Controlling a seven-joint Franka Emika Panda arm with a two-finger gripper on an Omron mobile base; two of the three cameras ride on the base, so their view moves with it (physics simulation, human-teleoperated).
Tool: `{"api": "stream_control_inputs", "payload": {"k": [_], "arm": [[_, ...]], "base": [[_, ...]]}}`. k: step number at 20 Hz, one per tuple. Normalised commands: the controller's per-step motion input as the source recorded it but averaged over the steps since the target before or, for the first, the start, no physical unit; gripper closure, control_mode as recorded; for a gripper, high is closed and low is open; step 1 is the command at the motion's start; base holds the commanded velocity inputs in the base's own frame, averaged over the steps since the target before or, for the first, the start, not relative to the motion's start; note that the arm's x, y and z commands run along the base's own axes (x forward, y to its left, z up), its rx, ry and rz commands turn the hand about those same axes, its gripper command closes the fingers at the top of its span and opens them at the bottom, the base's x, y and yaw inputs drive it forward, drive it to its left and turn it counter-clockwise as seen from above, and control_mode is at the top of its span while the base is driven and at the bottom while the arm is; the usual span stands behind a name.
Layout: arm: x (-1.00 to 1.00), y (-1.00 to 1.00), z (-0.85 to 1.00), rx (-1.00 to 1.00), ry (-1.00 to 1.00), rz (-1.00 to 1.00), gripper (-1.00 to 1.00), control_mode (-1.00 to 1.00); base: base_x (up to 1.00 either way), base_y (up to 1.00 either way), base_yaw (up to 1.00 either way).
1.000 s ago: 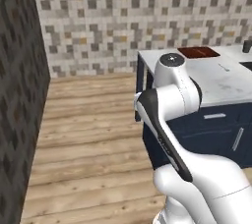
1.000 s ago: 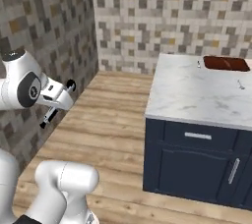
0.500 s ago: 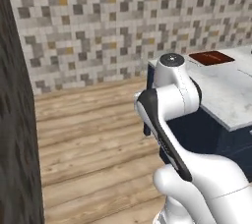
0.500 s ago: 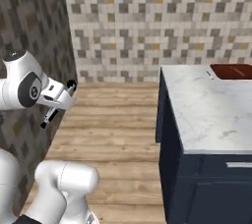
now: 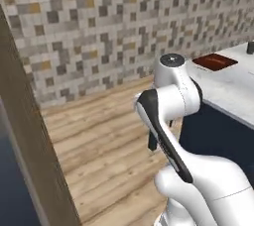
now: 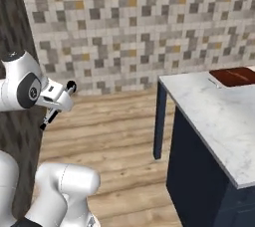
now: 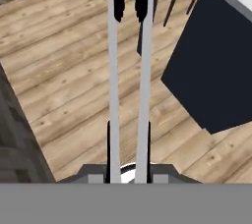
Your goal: Take the tongs from the drawer on the left and place them on the dining counter next to the tray containing the hot dog.
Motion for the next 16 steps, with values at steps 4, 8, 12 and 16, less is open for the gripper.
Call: {"api": "stream_control_inputs", "payload": {"k": [4, 8, 12, 16], "arm": [[0.00, 0.00, 0.00, 0.00, 0.00, 0.00, 1.00, 1.00], [0.00, 0.00, 0.00, 0.00, 0.00, 0.00, 1.00, 1.00], [0.00, 0.00, 0.00, 0.00, 0.00, 0.00, 1.00, 1.00], [0.00, 0.00, 0.00, 0.00, 0.00, 0.00, 1.00, 1.00]], "base": [[1.00, 1.00, -0.43], [1.00, 1.00, -0.42], [1.00, 1.00, -0.43], [1.00, 1.00, -0.44]]}}
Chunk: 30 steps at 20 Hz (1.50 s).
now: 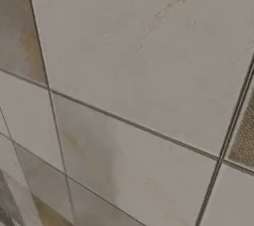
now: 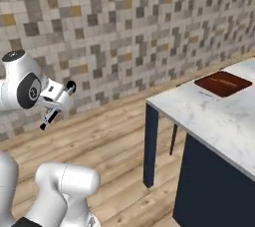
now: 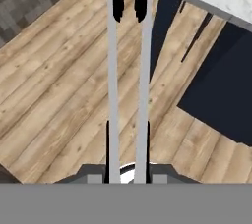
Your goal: Take the tongs from the drawer on the left and place them on the dining counter next to the tray containing the hot dog.
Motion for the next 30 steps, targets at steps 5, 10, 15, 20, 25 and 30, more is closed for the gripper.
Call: {"api": "stream_control_inputs", "payload": {"k": [5, 10, 15, 20, 25, 30], "arm": [[0.00, 0.00, 0.00, 0.00, 0.00, 0.00, 1.00, 1.00], [0.00, 0.00, 0.00, 0.00, 0.00, 0.00, 1.00, 1.00], [0.00, 0.00, 0.00, 0.00, 0.00, 0.00, 1.00, 1.00], [0.00, 0.00, 0.00, 0.00, 0.00, 0.00, 1.00, 1.00], [0.00, 0.00, 0.00, 0.00, 0.00, 0.00, 1.00, 1.00], [0.00, 0.00, 0.00, 0.00, 0.00, 0.00, 1.00, 1.00]], "base": [[1.00, 1.00, -0.46], [1.00, 1.00, -0.48], [1.00, 1.00, -0.49], [1.00, 1.00, -0.56], [1.00, 1.00, -0.59], [0.81, 1.00, -0.61]]}}
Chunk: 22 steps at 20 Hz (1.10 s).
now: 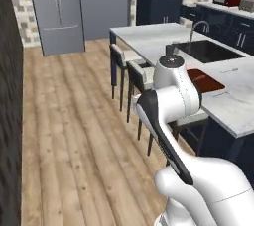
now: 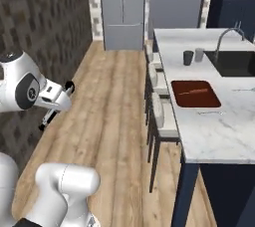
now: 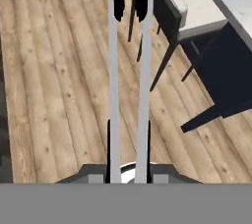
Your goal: Take the tongs from the drawer on the left and place them on the dining counter next to the tray containing the hot dog.
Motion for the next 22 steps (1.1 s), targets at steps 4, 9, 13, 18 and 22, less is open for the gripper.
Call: {"api": "stream_control_inputs", "payload": {"k": [4, 9, 13, 18, 22], "arm": [[0.00, 0.00, 0.00, 0.00, 0.00, 0.00, 1.00, 1.00], [0.00, 0.00, 0.00, 0.00, 0.00, 0.00, 1.00, 1.00], [0.00, 0.00, 0.00, 0.00, 0.00, 0.00, 1.00, 1.00], [0.00, 0.00, 0.00, 0.00, 0.00, 0.00, 1.00, 1.00], [0.00, 0.00, 0.00, 0.00, 0.00, 0.00, 1.00, 1.00]], "base": [[0.66, 1.00, -0.64], [0.64, 1.00, -0.65], [0.49, 1.00, -0.63], [0.31, 1.00, -0.61], [0.25, 1.00, -0.65]]}}
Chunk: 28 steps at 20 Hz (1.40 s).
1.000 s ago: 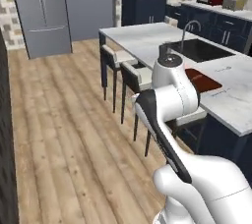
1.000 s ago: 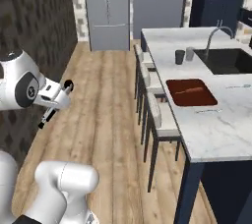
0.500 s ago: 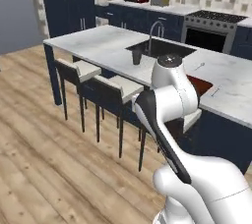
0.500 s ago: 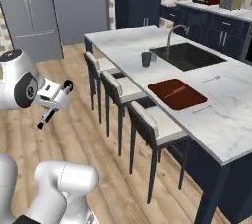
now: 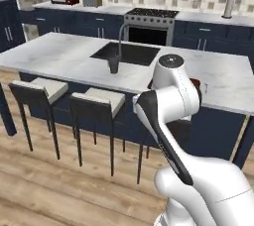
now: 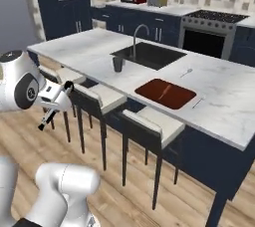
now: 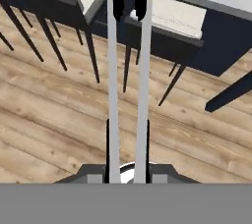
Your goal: Take the tongs from the drawer on the left and place them on the dining counter next to the tray containing the hot dog.
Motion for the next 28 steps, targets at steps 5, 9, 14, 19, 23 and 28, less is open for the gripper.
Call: {"api": "stream_control_inputs", "payload": {"k": [5, 9, 14, 19, 23, 28], "arm": [[0.00, 0.00, 0.00, 0.00, 0.00, 0.00, 1.00, 1.00], [0.00, 0.00, 0.00, 0.00, 0.00, 0.00, 1.00, 1.00], [0.00, 0.00, 0.00, 0.00, 0.00, 0.00, 1.00, 1.00], [0.00, 0.00, 0.00, 0.00, 0.00, 0.00, 1.00, 1.00], [0.00, 0.00, 0.00, 0.00, 0.00, 0.00, 1.00, 1.00], [0.00, 0.00, 0.00, 0.00, 0.00, 0.00, 1.00, 1.00]], "base": [[0.19, 1.00, -0.67], [0.04, 1.00, -0.69], [0.00, 1.00, -0.70], [0.01, 1.00, -0.66], [-0.03, 0.18, -0.06], [0.23, 0.64, 0.02]]}}
